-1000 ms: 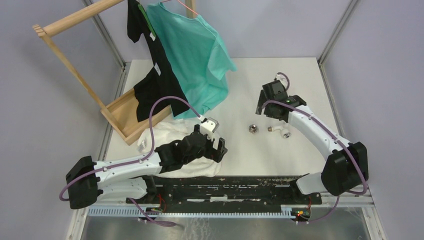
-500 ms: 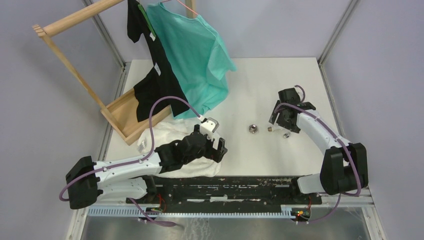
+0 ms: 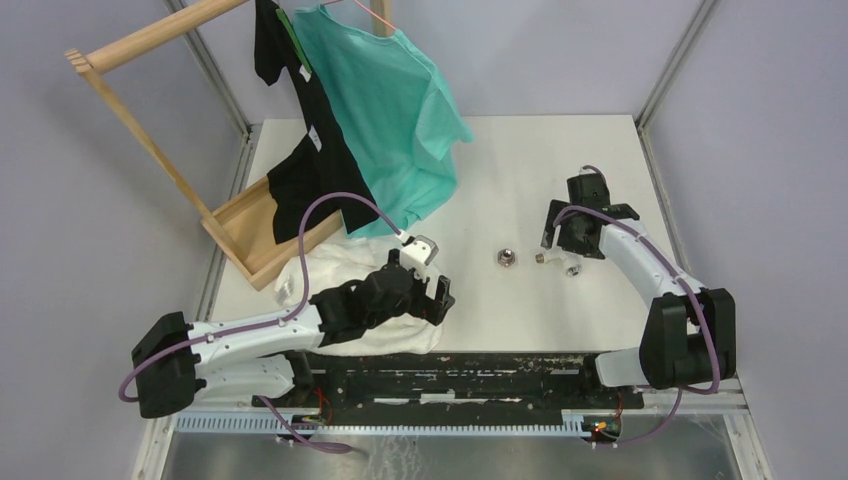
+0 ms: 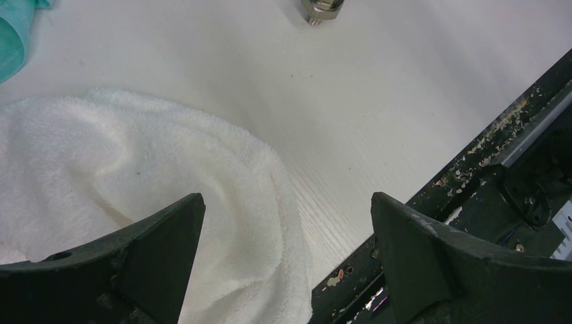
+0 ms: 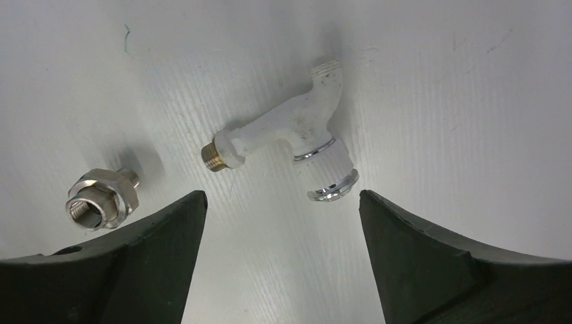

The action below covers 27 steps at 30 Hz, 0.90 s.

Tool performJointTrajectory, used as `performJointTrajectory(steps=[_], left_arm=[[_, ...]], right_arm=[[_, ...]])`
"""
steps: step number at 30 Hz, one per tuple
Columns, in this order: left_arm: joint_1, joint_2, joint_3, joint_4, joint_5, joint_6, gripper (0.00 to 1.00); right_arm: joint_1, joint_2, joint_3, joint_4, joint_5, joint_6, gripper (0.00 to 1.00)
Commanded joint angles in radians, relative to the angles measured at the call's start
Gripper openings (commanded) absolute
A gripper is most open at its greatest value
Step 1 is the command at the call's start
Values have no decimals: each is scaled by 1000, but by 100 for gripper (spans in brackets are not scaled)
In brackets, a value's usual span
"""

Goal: Install the water faucets

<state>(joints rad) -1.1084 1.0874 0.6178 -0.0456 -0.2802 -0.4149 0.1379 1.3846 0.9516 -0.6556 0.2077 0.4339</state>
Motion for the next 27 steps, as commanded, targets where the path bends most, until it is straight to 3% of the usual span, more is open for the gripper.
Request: performJointTrajectory(steps=[1, 10, 14, 27], left_arm=[[-7, 17, 30, 39, -5, -9, 100], [-7, 43, 59, 28, -56, -2, 100], [-7, 70, 82, 27, -68, 7, 100], [-8, 84, 88, 26, -62, -20, 100]], right_arm=[[-8, -7, 14, 63, -158, -49, 89], [80, -85, -47, 202, -384, 44, 85], [183, -58, -1, 170, -280, 38, 88], [280, 167, 101, 106, -144, 58, 91]])
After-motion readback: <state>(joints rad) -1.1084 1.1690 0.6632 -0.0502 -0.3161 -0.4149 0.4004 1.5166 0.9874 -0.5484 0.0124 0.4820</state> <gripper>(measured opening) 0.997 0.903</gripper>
